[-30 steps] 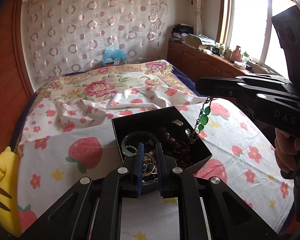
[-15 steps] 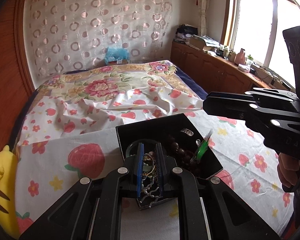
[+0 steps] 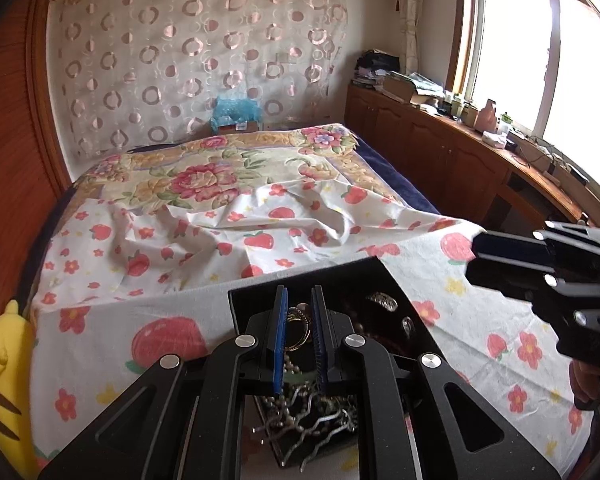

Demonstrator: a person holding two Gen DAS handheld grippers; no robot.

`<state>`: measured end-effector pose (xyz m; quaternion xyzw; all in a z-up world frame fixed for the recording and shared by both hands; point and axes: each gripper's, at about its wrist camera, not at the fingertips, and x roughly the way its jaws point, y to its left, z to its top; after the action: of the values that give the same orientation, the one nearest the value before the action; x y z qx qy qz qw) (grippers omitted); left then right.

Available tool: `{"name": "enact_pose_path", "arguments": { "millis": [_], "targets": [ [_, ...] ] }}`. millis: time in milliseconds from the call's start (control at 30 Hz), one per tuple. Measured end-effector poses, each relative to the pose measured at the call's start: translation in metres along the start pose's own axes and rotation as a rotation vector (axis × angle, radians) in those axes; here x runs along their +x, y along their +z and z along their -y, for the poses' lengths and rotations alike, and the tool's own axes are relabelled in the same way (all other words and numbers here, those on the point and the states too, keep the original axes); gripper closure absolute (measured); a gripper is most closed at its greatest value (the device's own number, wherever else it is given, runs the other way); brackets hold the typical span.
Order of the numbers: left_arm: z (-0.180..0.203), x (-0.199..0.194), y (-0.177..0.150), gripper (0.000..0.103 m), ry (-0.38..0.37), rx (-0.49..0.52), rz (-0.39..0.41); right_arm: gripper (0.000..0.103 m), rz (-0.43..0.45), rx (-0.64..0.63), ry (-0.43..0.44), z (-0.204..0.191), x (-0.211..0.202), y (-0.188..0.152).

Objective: Organize jewelry

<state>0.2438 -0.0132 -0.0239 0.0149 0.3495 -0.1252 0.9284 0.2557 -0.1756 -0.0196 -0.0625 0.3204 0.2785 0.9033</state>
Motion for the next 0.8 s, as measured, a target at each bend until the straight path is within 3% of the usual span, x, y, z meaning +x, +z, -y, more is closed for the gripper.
{"name": "enact_pose_path", "arguments": {
  "millis": [233,333,500,600,667,733,800],
  "targets": [
    [0.003,0.008,0.009,0.091,0.005,-0.016,-0.003,0.076,-0.01,0.032,-0.028,0.013,-0.007,-0.019],
    [0.005,0.004,0.005,0.077,0.013,-0.02,-0.001,0.076,-0.008,0.034,-0.041,0.012,-0.01,-0.026],
    [0.007,-0.013,-0.008,0.068,0.036,-0.024,0.012,0.076,0.004,0.044,-0.051,0.004,-0.018,-0.038],
    [0.008,-0.029,-0.018,0.054,0.06,-0.028,0.028,0.076,0.013,0.043,-0.063,-0.005,-0.025,-0.045],
    [0.009,-0.044,-0.026,0.031,0.079,-0.033,0.045,0.067,0.029,0.049,-0.076,-0.012,-0.032,-0.049],
    [0.01,-0.057,-0.034,0.022,0.099,-0.038,0.066,0.046,0.054,0.063,-0.087,-0.018,-0.042,-0.053],
    [0.012,-0.072,-0.044,0.016,0.12,-0.047,0.083,0.04,0.075,0.073,-0.093,-0.024,-0.051,-0.057]
  ]
}}
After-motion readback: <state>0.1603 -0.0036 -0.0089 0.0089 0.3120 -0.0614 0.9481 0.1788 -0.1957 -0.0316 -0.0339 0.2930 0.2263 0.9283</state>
